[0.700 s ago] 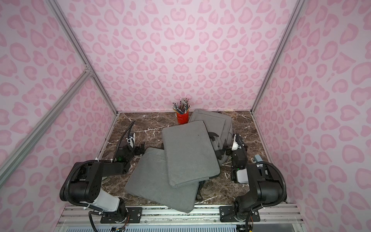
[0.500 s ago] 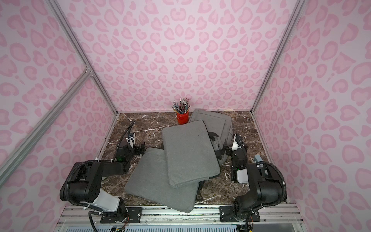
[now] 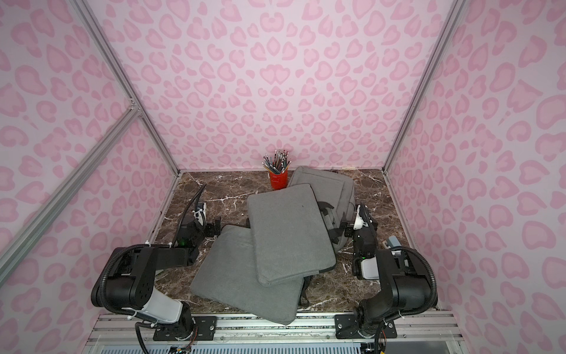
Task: Open the zippered laptop bag and take out the laptop
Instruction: Adjust the zippered laptop bag.
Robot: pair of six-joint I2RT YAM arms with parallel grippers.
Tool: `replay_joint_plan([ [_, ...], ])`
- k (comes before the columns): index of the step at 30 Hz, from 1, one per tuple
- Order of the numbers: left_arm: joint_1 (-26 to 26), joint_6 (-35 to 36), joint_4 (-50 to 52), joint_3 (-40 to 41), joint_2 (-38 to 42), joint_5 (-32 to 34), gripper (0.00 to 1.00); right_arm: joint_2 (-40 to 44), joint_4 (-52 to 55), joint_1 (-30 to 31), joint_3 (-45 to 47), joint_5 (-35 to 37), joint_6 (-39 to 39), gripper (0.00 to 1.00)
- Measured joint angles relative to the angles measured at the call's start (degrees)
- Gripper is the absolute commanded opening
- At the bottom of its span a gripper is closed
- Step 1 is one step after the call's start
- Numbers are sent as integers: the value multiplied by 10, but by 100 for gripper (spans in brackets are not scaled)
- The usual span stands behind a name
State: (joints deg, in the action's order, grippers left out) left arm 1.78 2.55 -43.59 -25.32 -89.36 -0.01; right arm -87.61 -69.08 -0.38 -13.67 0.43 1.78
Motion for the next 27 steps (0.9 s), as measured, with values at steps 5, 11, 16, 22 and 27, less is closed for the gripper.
replay_joint_plan([
  [5, 0, 0, 0, 0, 0, 0, 99, 6, 12, 0, -11, 0, 0, 99],
  [11, 0, 0, 0, 1, 0, 0, 99, 6, 14, -1, -10, -1, 0, 100],
  [16, 2, 0, 75, -40, 39, 0, 99, 13, 19, -1, -9, -5, 0, 99],
  [22, 14, -14, 200, -114, 89, 29, 99, 63, 68, -1, -27, -16, 0, 99],
  [27, 32, -79, 352, -213, 122, 46, 99, 126, 155, -1, -57, -45, 4, 99],
])
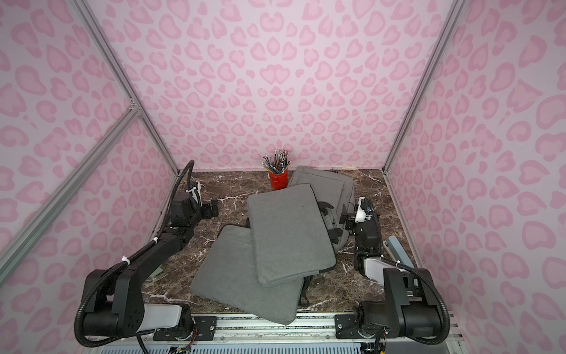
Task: Open the zippered laptop bag and take out the laptop
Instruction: Adjust the zippered laptop bag.
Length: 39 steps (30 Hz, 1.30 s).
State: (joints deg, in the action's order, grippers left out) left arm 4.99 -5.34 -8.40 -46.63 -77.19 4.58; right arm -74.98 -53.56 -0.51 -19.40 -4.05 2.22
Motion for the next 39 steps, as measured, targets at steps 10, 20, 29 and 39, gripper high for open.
replay_joint_plan([
  [10, 61, -166, 294, -113, 22, -103, 99, 69, 247, 14, -101, -150, 32, 99],
  [20, 185, -291, 344, -57, 37, -196, 98, 38, 496, 52, -197, -232, 17, 92],
  [29, 273, -356, 297, -29, -30, -186, 85, -43, 565, 67, -208, -261, 2, 81],
  [39, 307, -369, 252, -46, -103, -192, 50, -119, 541, 82, -235, -268, -14, 67],
])
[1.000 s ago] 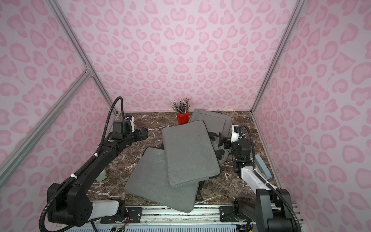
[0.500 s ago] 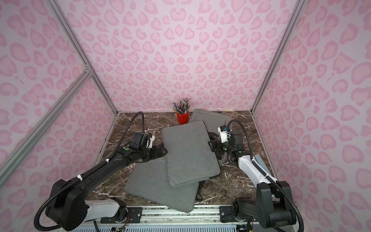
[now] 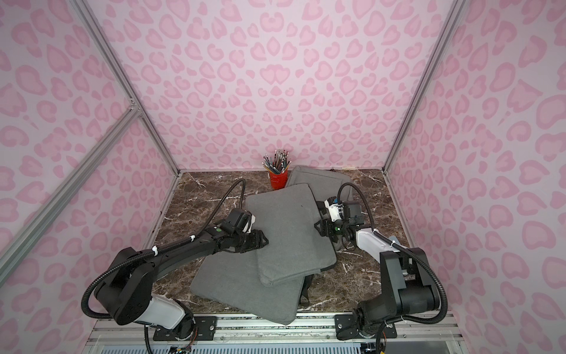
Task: Open the zippered laptop bag and take out the laptop
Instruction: Adjust the zippered laptop bag.
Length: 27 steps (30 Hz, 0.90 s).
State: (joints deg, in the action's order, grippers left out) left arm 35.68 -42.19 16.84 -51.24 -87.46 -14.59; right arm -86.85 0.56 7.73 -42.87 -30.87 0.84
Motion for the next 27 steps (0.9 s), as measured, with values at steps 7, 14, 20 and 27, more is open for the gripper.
replay_joint_plan([
  [7, 1, 8, 26, -23, -1, 5, 24, -5, -22, 15, -6, 12, -7, 36],
  [14, 1, 37, 72, -53, -2, 12, 4, 26, -4, 19, -5, 15, -10, 10],
  [20, 1, 64, 122, -86, -7, 22, 2, 60, 35, 20, 0, 15, -4, 11],
  [27, 0, 97, 164, -116, -9, 30, 2, 110, 91, 28, 21, 11, -6, 36],
])
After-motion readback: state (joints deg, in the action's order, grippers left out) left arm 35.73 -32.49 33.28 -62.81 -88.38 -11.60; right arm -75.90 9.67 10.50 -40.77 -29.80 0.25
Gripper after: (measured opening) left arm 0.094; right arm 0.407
